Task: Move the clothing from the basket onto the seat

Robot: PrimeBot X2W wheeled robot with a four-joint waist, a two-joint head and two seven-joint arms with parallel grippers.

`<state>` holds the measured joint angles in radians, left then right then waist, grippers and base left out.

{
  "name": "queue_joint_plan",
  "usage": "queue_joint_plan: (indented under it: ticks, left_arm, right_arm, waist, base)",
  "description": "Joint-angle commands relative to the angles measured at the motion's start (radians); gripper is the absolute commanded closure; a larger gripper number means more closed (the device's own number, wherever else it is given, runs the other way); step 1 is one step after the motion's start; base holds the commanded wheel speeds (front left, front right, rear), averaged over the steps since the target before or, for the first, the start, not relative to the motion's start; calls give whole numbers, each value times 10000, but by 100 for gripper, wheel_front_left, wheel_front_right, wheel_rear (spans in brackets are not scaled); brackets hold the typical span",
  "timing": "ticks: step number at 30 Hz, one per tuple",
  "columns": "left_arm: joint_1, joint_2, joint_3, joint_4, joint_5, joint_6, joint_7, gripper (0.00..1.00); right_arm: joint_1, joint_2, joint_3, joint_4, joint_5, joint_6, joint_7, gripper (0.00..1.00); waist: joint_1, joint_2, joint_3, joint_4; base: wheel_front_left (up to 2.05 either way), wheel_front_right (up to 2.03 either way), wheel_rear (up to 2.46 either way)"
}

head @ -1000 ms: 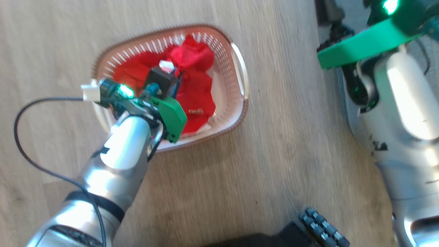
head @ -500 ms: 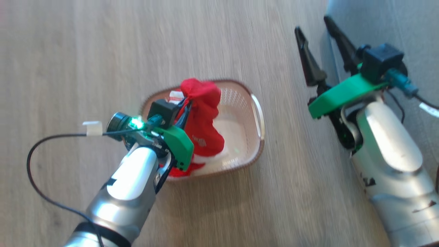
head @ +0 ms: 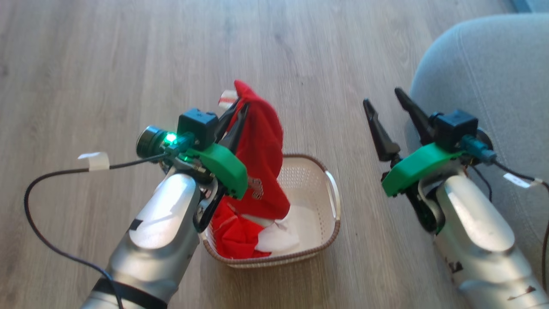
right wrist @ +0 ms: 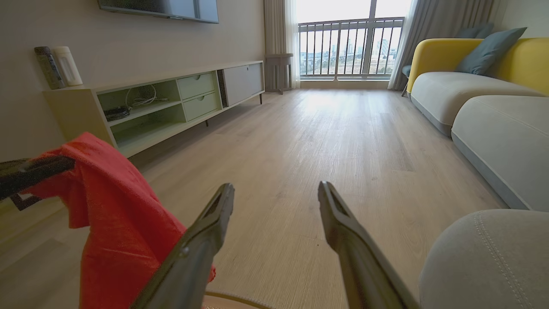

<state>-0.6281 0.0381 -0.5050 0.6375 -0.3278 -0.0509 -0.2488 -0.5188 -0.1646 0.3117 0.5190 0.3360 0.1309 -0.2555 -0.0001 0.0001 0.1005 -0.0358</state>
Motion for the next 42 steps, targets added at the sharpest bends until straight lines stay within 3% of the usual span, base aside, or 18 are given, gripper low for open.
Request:
queue_joint_plan:
  ticks: [1,12,24,34,42]
  left_arm:
    - [-428,122,340,-565,-29,-36,-129,100]
    - [-1816,122,167,-2446,-84,132,-129,100]
    - [-2188,123,95,-2893,-34,209,-130,100]
    - [-1930,122,-317,-3011,-187,305,-130,100]
    - [-1843,122,-894,-3080,-531,395,-130,100]
  right_arm:
    - [-30,75,210,-224,48,-2,-63,0]
    - [420,128,313,-14,-38,-2,-63,0]
    - [303,286,518,-225,35,-2,-63,0]
    - [-639,546,2112,-1440,380,-2,-63,0]
    - [-1459,759,2577,-780,106,-2,-63,0]
  waist:
    - [1,-1,-300,130]
    - [1,-1,-562,178]
    - [1,-1,-530,54]
    - [1,-1,-664,106]
    - [1,-1,-720,320]
  base:
    - [0,0,0]
    - [0,0,0]
    - [0,0,0]
    - [0,0,0]
    - [0,0,0]
